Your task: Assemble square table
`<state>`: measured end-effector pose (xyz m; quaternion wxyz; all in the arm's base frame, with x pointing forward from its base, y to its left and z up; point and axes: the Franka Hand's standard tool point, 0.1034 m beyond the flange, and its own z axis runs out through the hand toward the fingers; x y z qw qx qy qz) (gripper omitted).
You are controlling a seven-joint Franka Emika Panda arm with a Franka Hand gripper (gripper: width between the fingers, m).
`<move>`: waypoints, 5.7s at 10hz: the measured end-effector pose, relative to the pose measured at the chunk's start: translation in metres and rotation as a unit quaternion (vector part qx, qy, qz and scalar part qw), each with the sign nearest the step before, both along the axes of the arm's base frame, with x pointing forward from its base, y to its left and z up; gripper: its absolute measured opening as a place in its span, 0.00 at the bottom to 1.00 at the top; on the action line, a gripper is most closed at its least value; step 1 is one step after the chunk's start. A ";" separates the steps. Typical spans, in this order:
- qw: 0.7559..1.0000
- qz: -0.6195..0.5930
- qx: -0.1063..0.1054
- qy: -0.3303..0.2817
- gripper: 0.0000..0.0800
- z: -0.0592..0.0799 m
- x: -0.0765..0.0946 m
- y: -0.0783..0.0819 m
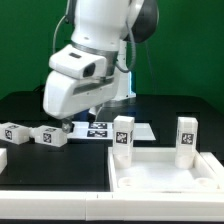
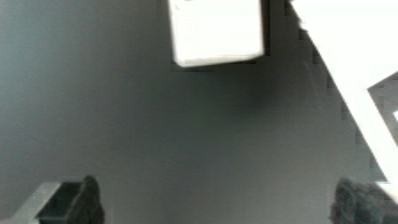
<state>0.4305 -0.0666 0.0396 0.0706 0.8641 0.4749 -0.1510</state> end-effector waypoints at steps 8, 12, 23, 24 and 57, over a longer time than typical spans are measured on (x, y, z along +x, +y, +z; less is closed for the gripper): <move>0.986 0.045 -0.118 0.107 0.81 0.001 -0.017 -0.008; 0.985 0.046 -0.126 0.110 0.81 -0.014 -0.022 -0.032; 0.985 -0.002 -0.152 0.084 0.81 -0.015 -0.025 -0.067; 0.982 0.000 -0.165 0.096 0.81 -0.015 -0.027 -0.064; 0.988 -0.092 -0.079 0.098 0.35 0.113 0.058 -0.042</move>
Offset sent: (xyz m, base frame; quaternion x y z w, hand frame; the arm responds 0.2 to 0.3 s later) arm -0.0111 -0.0473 0.0098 -0.0413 -0.1937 -0.0256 0.9799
